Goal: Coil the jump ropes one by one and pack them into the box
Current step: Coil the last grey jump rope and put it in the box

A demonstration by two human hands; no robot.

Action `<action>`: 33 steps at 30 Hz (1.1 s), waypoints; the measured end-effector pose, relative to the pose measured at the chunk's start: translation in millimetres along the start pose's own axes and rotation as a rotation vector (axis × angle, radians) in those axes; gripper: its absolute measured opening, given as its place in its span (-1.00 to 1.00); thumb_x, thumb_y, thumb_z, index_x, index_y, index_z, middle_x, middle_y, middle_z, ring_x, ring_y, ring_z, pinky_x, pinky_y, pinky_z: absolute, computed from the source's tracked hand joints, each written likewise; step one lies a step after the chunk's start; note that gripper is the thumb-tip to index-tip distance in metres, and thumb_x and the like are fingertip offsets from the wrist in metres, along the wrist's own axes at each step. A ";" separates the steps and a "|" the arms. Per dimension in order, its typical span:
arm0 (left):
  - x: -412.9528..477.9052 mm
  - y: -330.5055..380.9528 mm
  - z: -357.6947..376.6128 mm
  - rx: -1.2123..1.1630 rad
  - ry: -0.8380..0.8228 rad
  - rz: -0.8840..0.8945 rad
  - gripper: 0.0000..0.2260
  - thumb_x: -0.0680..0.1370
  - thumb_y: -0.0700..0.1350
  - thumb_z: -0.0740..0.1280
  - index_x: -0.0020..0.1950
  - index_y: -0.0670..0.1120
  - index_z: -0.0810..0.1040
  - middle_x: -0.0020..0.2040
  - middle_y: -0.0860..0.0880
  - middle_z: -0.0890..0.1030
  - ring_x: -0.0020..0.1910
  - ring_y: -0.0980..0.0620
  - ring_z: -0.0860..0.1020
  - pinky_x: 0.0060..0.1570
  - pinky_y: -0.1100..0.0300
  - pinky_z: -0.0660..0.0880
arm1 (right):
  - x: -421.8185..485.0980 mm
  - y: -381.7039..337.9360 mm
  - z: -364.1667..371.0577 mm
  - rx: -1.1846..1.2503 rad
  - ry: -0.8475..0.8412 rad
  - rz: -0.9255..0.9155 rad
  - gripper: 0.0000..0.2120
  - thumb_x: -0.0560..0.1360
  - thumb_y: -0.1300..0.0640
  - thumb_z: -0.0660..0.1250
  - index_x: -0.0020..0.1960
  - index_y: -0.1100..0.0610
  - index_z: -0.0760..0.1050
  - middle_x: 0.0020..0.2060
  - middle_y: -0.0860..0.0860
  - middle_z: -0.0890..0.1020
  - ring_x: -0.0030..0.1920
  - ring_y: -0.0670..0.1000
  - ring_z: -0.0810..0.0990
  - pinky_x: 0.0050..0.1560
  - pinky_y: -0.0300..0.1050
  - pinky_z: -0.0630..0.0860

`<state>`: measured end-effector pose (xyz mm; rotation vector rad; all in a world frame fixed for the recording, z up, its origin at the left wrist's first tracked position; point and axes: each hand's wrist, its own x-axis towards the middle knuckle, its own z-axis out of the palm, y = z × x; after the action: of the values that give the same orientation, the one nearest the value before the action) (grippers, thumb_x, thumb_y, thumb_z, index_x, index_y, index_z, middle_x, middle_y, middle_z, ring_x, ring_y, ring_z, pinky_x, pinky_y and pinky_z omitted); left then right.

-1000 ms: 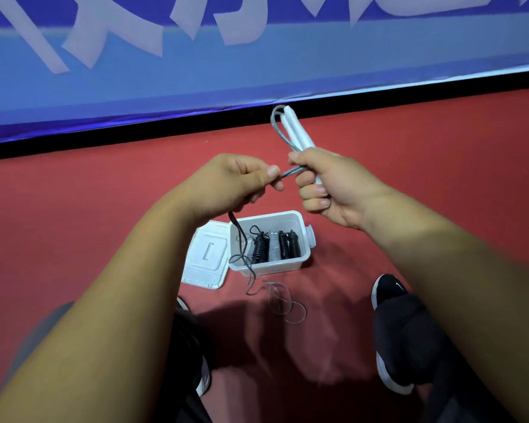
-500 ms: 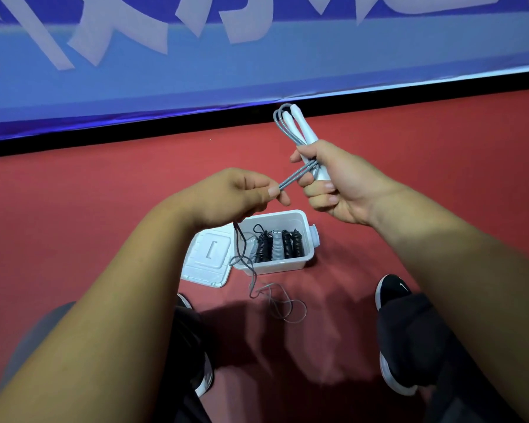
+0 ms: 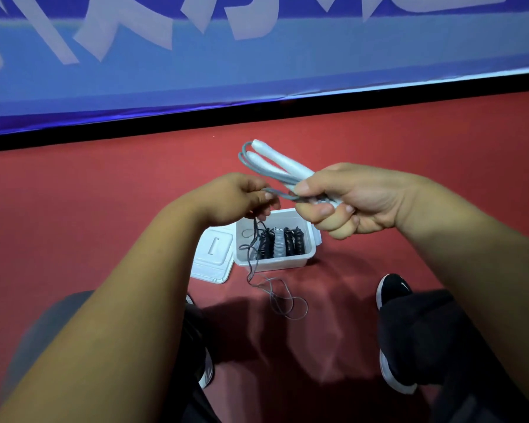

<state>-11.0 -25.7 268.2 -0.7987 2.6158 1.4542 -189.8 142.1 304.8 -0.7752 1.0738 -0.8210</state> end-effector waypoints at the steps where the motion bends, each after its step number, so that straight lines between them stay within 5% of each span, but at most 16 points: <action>1: 0.1 1.9 -0.1 -0.046 0.022 0.018 -0.82 0.72 -0.19 0.27 0.07 -0.17 0.67 -0.08 -0.17 0.72 -0.12 0.02 0.65 0.08 -0.05 0.61 | -2.1 0.6 0.2 -0.046 -0.027 0.037 -0.69 0.54 0.04 0.31 -0.35 0.09 0.43 -0.44 -0.03 0.30 -0.52 -0.13 0.05 -0.46 -0.20 -0.06; 6: -6.5 10.7 -7.5 -0.104 0.034 0.176 -0.78 0.51 -0.28 0.33 0.12 -0.17 0.67 0.06 -0.18 0.73 -0.04 0.03 0.64 0.03 0.11 0.59 | 0.7 11.8 1.9 -0.077 -0.111 0.150 -0.85 0.64 0.21 0.25 0.05 0.16 0.60 -0.41 0.02 0.30 -0.53 -0.13 0.07 -0.48 -0.28 -0.02; 10: -3.5 15.4 -6.9 -0.244 0.019 0.139 -0.88 0.63 -0.19 0.40 0.11 -0.15 0.71 0.06 -0.18 0.73 0.00 -0.01 0.64 0.12 0.03 0.56 | 4.9 18.4 -0.5 -0.108 -0.161 0.229 -0.57 0.64 0.24 0.29 0.49 0.13 0.38 -0.39 0.03 0.34 -0.51 -0.10 0.09 -0.47 -0.27 -0.02; 12: -2.1 17.3 -5.7 -0.274 -0.001 0.141 -0.89 0.63 -0.27 0.40 0.09 -0.16 0.71 0.06 -0.15 0.73 0.04 0.01 0.66 0.21 0.06 0.58 | 7.4 20.1 1.7 -0.155 -0.187 0.274 -0.60 0.65 0.24 0.30 0.47 0.16 0.39 -0.36 0.04 0.37 -0.53 -0.13 0.13 -0.47 -0.27 -0.02; 14: -3.9 20.0 -4.7 -0.278 -0.023 0.151 -0.87 0.61 -0.35 0.39 0.08 -0.19 0.69 0.03 -0.11 0.73 0.04 0.04 0.66 0.20 0.15 0.58 | 11.6 21.7 6.7 -0.189 -0.192 0.298 -0.85 0.66 0.24 0.31 0.21 0.12 0.55 -0.31 0.05 0.42 -0.53 -0.14 0.16 -0.49 -0.28 -0.01; 17: -6.3 26.1 -3.0 -0.243 -0.019 0.187 -0.88 0.57 -0.36 0.43 0.06 -0.23 0.69 -0.02 -0.12 0.72 0.00 0.05 0.65 0.11 0.23 0.57 | 18.7 27.7 7.8 -0.227 -0.136 0.309 -0.84 0.64 0.24 0.35 -0.09 0.06 0.60 -0.27 0.05 0.49 -0.53 -0.14 0.17 -0.51 -0.30 0.00; 22: -9.6 35.7 0.2 -0.215 0.039 0.229 -0.86 0.50 -0.41 0.47 0.01 -0.24 0.72 -0.02 -0.24 0.72 -0.04 0.00 0.66 0.07 0.19 0.58 | 21.4 31.7 6.4 -0.271 -0.085 0.348 -0.97 0.65 0.26 0.34 0.05 0.17 0.50 -0.28 0.03 0.55 -0.51 -0.14 0.19 -0.50 -0.29 0.01; 26: -9.9 38.8 1.3 -0.156 0.053 0.247 -0.85 0.47 -0.41 0.49 -0.03 -0.21 0.74 -0.09 -0.09 0.70 -0.10 0.01 0.64 0.01 0.16 0.58 | 27.4 36.2 -1.8 -0.250 -0.049 0.350 -0.97 0.66 0.21 0.36 0.09 0.15 0.53 -0.22 0.12 0.58 -0.52 -0.14 0.20 -0.48 -0.28 -0.01; 33: -14.0 39.0 0.2 0.139 -0.011 0.182 -0.84 0.50 -0.26 0.54 -0.04 -0.01 0.79 -0.11 0.00 0.65 -0.20 0.12 0.58 -0.14 0.27 0.49 | 41.8 49.3 -19.4 -0.330 0.304 0.350 -0.84 0.69 0.11 0.35 0.23 0.15 0.50 -0.31 0.06 0.55 -0.50 -0.08 0.21 -0.50 -0.34 0.15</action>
<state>-16.6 -3.1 302.5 -0.5507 2.8071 1.2903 -188.1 127.0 239.0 -0.7189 1.5930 -0.4747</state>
